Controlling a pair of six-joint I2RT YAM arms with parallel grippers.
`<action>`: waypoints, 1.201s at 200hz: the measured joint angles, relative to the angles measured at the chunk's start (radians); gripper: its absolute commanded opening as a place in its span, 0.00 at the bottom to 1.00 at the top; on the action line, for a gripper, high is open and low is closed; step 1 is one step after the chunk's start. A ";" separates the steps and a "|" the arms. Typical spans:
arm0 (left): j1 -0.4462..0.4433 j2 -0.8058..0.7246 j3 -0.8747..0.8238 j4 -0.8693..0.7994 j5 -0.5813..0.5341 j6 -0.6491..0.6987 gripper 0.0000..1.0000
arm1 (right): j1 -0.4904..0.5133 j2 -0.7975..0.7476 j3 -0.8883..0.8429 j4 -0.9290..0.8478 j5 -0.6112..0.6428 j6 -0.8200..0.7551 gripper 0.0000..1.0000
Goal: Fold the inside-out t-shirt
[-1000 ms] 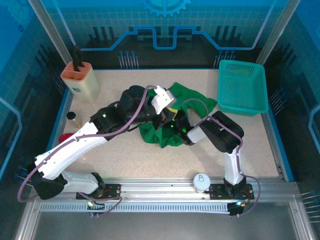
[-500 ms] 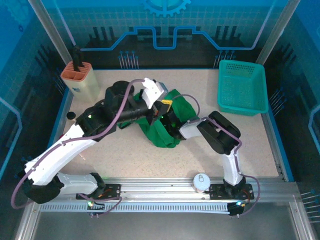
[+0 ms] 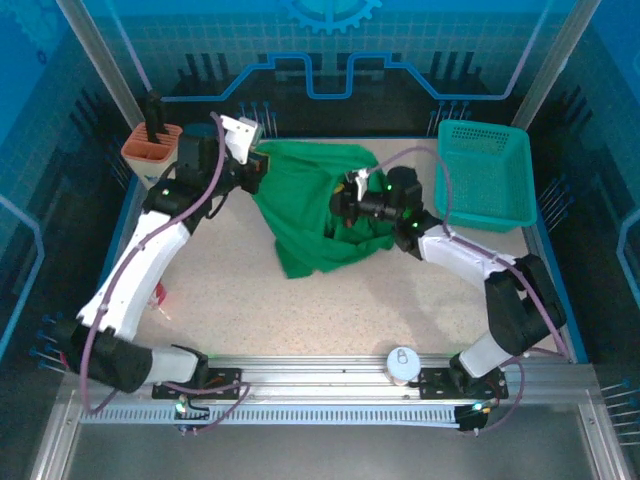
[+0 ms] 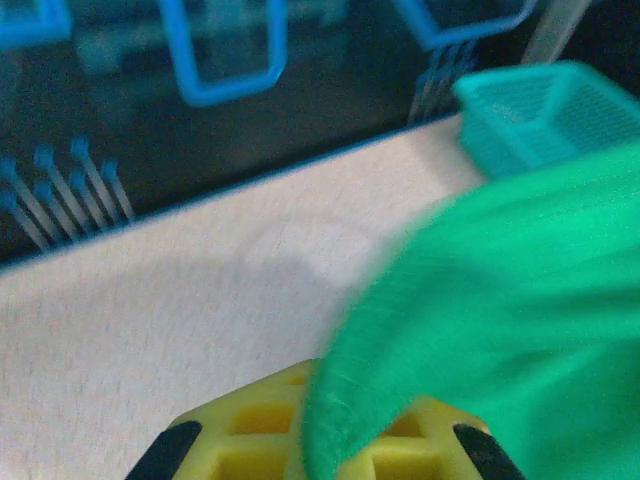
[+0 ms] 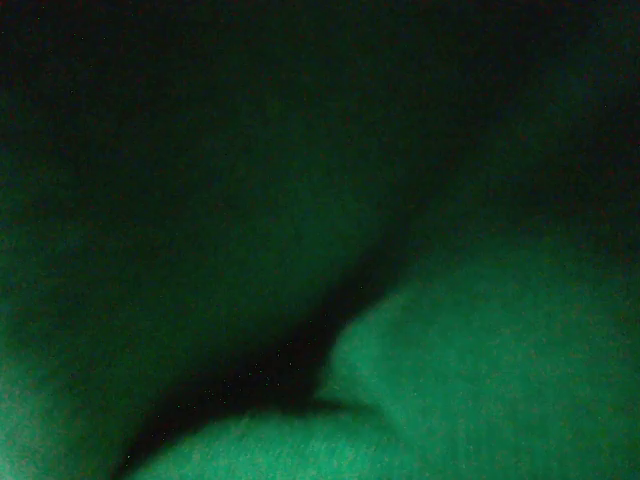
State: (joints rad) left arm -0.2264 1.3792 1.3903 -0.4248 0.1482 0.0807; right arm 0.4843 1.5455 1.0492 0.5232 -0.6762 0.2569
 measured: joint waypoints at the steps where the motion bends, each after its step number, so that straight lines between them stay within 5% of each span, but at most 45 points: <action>1: 0.003 0.005 -0.002 0.001 0.001 -0.002 0.00 | 0.000 -0.003 0.010 0.000 -0.017 -0.001 0.00; 41: 0.079 0.240 -0.088 0.004 0.033 -0.101 0.00 | -0.002 -0.038 0.227 0.020 -0.365 0.035 0.00; 78: 0.079 0.368 -0.163 0.004 0.056 -0.164 0.00 | -0.021 -0.073 0.232 0.125 -0.535 0.147 0.00; 93: 0.074 0.375 -0.214 0.010 0.090 -0.185 0.24 | -0.051 -0.090 0.176 0.197 -0.548 0.200 0.00; 133: 0.066 0.232 -0.359 -0.011 0.263 -0.240 0.42 | -0.144 -0.129 0.024 0.220 -0.534 0.232 0.00; 185: 0.034 -0.134 -0.366 0.000 0.534 -0.349 0.63 | -0.121 -0.199 0.061 -0.243 -0.442 -0.124 0.00; 219: -0.180 -0.027 -0.368 0.157 0.646 -0.522 0.47 | -0.097 -0.197 0.119 -0.394 -0.392 -0.241 0.00; 237: -0.209 0.084 -0.402 0.293 0.699 -0.657 0.00 | -0.092 -0.191 0.154 -0.447 -0.346 -0.271 0.00; 240: -0.208 0.097 -0.409 0.307 0.703 -0.668 0.00 | -0.091 -0.190 0.164 -0.464 -0.335 -0.276 0.00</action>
State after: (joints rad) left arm -0.4347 1.4765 0.9810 -0.1173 0.8516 -0.5873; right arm 0.3931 1.3556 1.2129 0.0593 -1.0107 -0.0189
